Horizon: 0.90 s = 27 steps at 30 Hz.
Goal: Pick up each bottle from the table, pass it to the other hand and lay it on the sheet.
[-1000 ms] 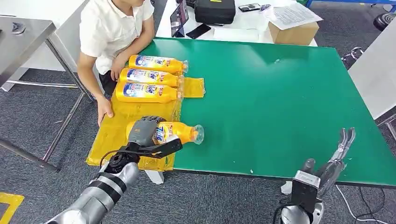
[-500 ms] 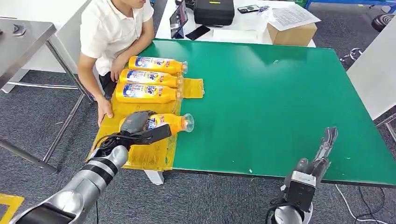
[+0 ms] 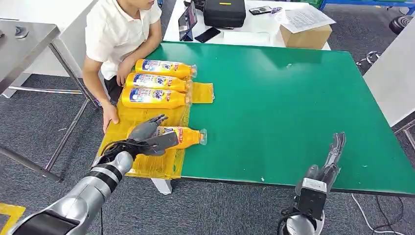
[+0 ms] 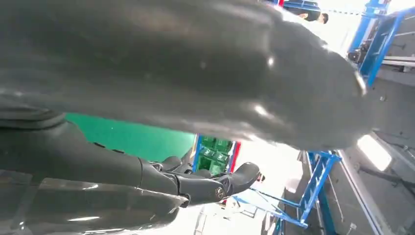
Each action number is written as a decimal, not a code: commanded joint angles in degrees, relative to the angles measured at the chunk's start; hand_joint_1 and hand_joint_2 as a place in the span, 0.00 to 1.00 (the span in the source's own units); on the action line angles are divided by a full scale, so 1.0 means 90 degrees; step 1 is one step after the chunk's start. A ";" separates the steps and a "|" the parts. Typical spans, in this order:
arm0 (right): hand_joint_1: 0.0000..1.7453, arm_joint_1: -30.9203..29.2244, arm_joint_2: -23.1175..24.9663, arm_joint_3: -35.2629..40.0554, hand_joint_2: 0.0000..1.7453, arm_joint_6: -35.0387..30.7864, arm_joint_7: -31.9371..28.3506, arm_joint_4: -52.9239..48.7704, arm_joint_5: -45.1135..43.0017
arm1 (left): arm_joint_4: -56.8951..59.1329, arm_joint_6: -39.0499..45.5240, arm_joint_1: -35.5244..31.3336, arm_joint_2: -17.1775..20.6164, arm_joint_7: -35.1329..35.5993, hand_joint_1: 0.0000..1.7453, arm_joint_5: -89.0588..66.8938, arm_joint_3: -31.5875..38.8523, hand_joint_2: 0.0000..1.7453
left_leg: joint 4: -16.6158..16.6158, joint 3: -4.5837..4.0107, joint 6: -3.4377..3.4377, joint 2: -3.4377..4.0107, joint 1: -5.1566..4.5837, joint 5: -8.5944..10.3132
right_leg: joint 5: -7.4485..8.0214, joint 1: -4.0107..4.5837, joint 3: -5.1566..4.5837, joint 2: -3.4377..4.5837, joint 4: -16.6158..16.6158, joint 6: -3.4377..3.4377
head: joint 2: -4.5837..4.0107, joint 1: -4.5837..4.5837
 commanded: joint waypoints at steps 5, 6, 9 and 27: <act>0.00 -0.0355 -0.0180 0.0064 0.00 -0.0017 -0.0005 0.0402 -0.0026 | 0.0519 -0.0547 0.0104 0.0067 -0.0538 0.00 0.0215 -0.0321 1.00 | -0.0013 0.0030 -0.0010 0.0014 0.0002 -0.0001 | 0.0005 0.0002 0.0026 0.0021 -0.0014 -0.0011 | 0.0000 0.0000; 0.00 -0.0349 -0.0185 0.0069 0.00 -0.0017 -0.0005 0.0405 -0.0022 | 0.0409 -0.0444 0.0158 0.0047 -0.0698 0.00 0.0302 -0.0273 1.00 | -0.0012 0.0029 -0.0005 0.0000 -0.0002 0.0000 | 0.0002 -0.0003 0.0026 0.0012 -0.0011 -0.0006 | 0.0000 0.0000; 0.00 -0.0264 -0.0216 0.0092 0.00 -0.0017 -0.0005 0.0265 0.0007 | -0.0866 -0.0350 0.0833 -0.0249 -0.2061 0.00 0.1467 0.0334 1.00 | -0.0019 0.0036 -0.0008 -0.0004 -0.0001 0.0000 | 0.0003 -0.0003 0.0036 0.0014 -0.0019 -0.0010 | 0.0000 0.0000; 0.00 0.0063 0.0163 -0.0167 0.00 -0.0017 -0.0005 0.0044 0.0345 | -0.4595 0.2102 0.2763 -0.1380 -0.3156 0.00 0.3203 0.0199 1.00 | 0.0001 -0.0033 -0.0009 -0.0015 0.0001 -0.0011 | -0.0009 0.0002 -0.0033 0.0000 -0.0007 -0.0010 | 0.0000 0.0000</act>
